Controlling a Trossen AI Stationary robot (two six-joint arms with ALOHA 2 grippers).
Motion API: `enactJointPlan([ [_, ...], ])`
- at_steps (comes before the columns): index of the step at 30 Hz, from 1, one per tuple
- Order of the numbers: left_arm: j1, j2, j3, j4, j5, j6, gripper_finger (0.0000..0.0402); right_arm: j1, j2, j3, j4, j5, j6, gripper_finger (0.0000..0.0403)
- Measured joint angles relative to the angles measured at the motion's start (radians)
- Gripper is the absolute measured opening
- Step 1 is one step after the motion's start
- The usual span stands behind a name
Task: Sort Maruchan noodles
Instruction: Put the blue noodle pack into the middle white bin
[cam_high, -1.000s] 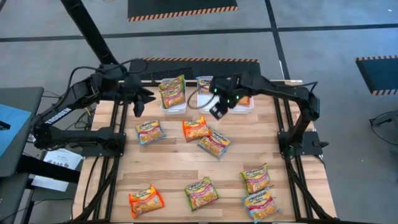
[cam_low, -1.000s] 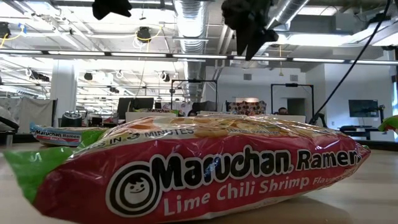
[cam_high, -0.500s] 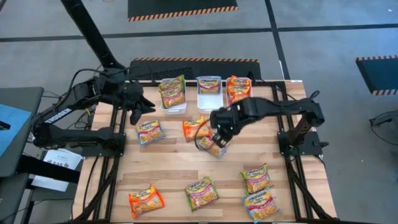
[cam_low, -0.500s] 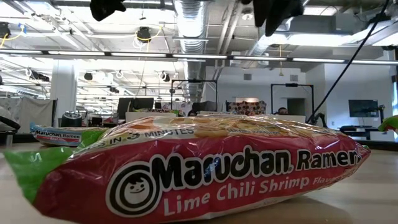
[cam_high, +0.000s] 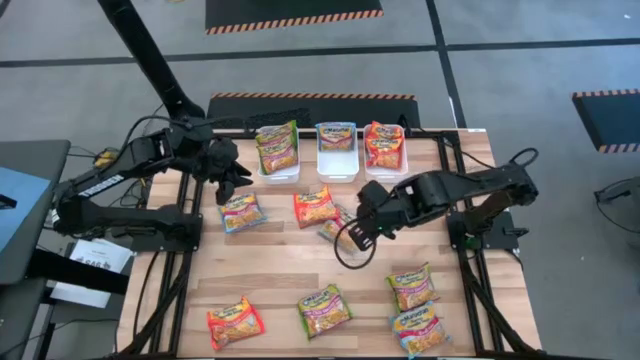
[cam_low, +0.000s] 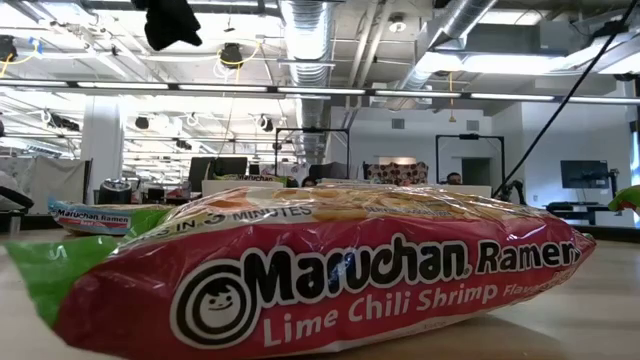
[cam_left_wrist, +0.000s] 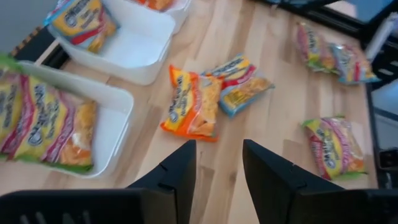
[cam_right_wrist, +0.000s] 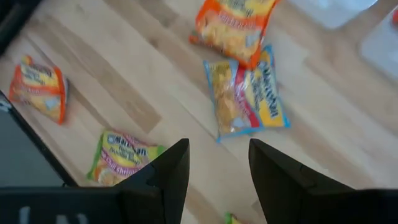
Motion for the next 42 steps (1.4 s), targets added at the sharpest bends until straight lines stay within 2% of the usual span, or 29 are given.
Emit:
enactJointPlan([
  [3, 0.003, 0.041, 0.000, 0.002, -0.028, -0.050, 0.0134, 0.002, -0.038, 0.000, 0.001, 0.038, -0.011, 0.0191],
  [8, -0.001, 0.134, 0.000, -0.025, -0.017, -0.076, 0.0139, 0.000, -0.107, 0.000, -0.023, 0.092, -0.063, 0.0191],
  [12, -0.010, 0.198, -0.002, -0.123, -0.014, -0.066, 0.0135, -0.018, -0.161, 0.001, -0.031, 0.115, -0.120, 0.0191],
  [18, -0.006, 0.263, -0.001, -0.229, -0.115, -0.035, 0.0133, -0.059, -0.216, 0.001, -0.052, 0.118, -0.226, 0.0191],
  [23, 0.044, 0.295, -0.001, -0.332, -0.138, -0.004, 0.0133, -0.095, -0.227, 0.001, -0.083, 0.118, -0.328, 0.0191],
  [28, 0.142, 0.309, -0.044, -0.335, -0.139, 0.012, 0.0133, -0.137, -0.225, 0.001, -0.121, 0.118, -0.433, 0.0191],
  [32, 0.206, 0.307, -0.115, -0.327, -0.040, 0.010, 0.0133, -0.166, -0.219, 0.001, -0.142, 0.117, -0.507, 0.0191],
  [35, 0.216, 0.304, -0.186, -0.289, 0.012, 0.002, 0.0133, -0.188, -0.217, 0.001, -0.150, 0.117, -0.564, 0.0191],
  [42, 0.198, 0.305, -0.358, -0.100, 0.013, -0.083, 0.0132, -0.243, -0.217, 0.001, -0.145, 0.114, -0.639, 0.0191],
])
